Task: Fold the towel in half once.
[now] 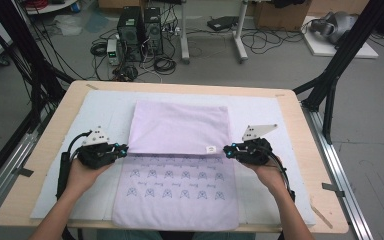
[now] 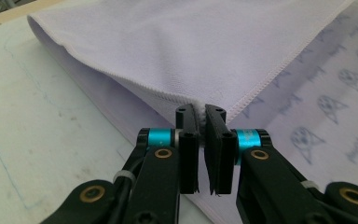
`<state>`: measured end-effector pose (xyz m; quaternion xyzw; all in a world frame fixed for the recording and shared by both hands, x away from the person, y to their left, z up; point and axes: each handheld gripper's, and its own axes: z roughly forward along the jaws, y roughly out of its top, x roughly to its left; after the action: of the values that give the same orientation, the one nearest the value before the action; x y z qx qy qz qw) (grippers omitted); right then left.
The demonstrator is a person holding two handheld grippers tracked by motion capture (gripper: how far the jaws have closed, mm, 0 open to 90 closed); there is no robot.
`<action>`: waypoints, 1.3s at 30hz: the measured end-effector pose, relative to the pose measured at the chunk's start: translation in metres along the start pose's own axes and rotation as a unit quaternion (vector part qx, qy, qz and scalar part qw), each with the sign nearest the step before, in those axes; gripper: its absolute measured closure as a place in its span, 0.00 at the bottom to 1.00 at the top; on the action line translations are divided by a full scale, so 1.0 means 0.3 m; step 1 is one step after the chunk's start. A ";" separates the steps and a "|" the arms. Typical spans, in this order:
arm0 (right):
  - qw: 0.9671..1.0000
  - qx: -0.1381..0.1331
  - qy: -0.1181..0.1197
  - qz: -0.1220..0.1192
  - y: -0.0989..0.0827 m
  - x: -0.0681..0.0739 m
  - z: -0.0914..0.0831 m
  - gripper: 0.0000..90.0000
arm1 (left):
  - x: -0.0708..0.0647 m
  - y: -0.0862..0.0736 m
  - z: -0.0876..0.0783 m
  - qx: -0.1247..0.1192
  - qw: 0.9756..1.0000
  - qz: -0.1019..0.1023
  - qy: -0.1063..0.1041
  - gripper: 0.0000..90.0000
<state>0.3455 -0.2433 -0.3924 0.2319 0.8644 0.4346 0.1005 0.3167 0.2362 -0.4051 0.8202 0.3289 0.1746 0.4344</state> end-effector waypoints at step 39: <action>0.997 0.063 0.046 -0.023 -0.117 0.022 0.099 0.97 | -0.020 -0.079 0.085 0.050 0.993 0.060 -0.087 0.97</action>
<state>0.3400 -0.2371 -0.4381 0.1978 0.8990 0.3868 0.0557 0.3177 0.2265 -0.4390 0.8711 0.2485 0.1117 0.4087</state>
